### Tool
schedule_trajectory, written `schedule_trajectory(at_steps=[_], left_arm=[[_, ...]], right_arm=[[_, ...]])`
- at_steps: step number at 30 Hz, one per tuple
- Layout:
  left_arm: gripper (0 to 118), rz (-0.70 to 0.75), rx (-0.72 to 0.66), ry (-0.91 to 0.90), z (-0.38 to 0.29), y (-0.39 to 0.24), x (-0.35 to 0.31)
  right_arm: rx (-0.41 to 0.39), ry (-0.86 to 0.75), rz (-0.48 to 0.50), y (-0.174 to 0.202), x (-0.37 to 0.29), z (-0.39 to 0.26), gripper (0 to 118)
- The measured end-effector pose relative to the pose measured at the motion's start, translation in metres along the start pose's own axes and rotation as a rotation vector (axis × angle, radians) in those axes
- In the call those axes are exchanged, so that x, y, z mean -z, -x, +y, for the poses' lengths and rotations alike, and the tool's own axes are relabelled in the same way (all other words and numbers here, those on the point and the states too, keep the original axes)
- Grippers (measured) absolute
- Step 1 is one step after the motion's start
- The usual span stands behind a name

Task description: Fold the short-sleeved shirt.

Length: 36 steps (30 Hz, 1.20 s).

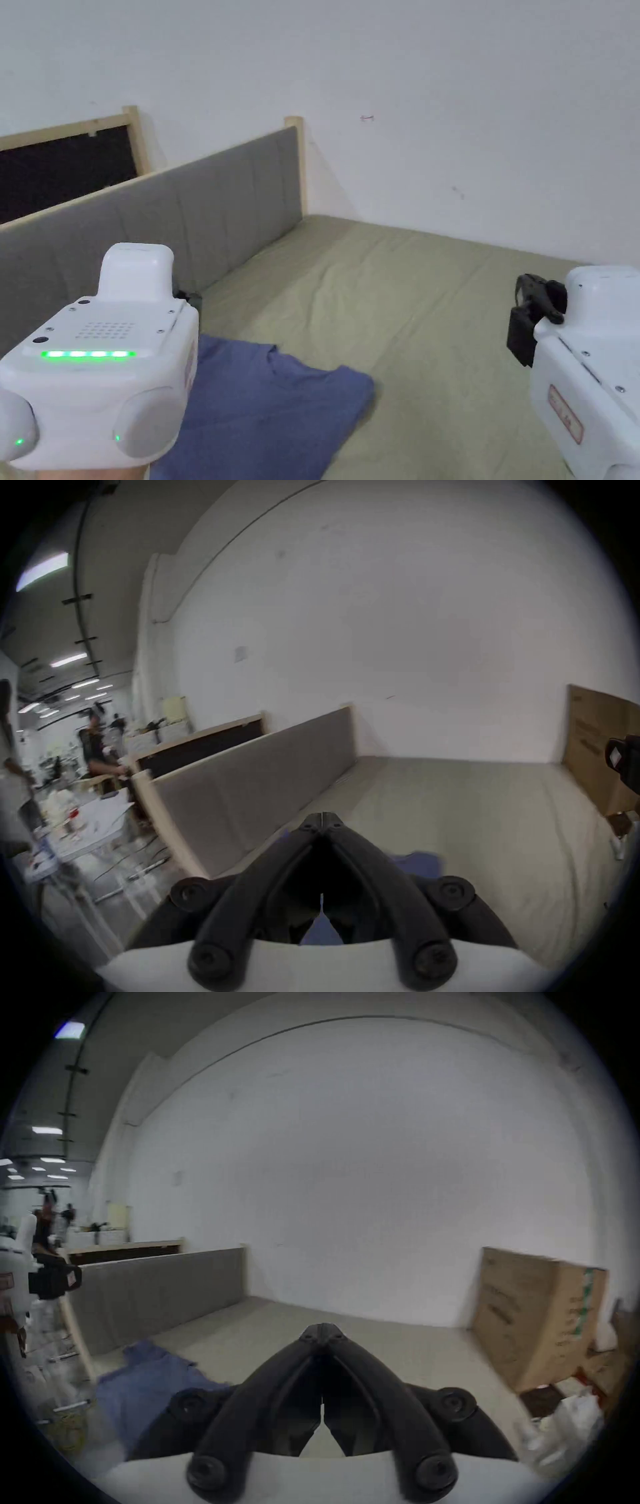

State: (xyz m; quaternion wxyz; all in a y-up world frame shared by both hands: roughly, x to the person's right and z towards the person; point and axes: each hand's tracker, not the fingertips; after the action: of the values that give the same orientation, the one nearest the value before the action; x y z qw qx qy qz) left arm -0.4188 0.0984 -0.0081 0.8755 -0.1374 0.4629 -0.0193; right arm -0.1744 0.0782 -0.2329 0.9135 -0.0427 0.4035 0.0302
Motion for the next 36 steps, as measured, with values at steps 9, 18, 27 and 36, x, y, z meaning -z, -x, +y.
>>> schedule_trajectory(at_steps=[9, 18, 27, 36], left_arm=[[0, 0.122, 0.036, 0.087, -0.028, 0.070, 0.018], [1, -0.284, -0.088, 0.452, -0.081, 0.004, 0.168], [107, -0.298, 0.055, 0.854, -0.191, -0.064, 0.322], [102, -0.283, 0.025, 0.936, -0.220, -0.069, 0.333]], right_arm=[[-0.011, 0.052, 0.190, 0.090, 0.045, -0.017, 0], [-0.072, 0.118, 0.066, 0.037, 0.052, -0.042, 0], [-0.094, 0.279, -0.034, -0.009, 0.082, -0.098, 0], [-0.099, 0.345, -0.027, -0.015, 0.094, -0.126, 0]])
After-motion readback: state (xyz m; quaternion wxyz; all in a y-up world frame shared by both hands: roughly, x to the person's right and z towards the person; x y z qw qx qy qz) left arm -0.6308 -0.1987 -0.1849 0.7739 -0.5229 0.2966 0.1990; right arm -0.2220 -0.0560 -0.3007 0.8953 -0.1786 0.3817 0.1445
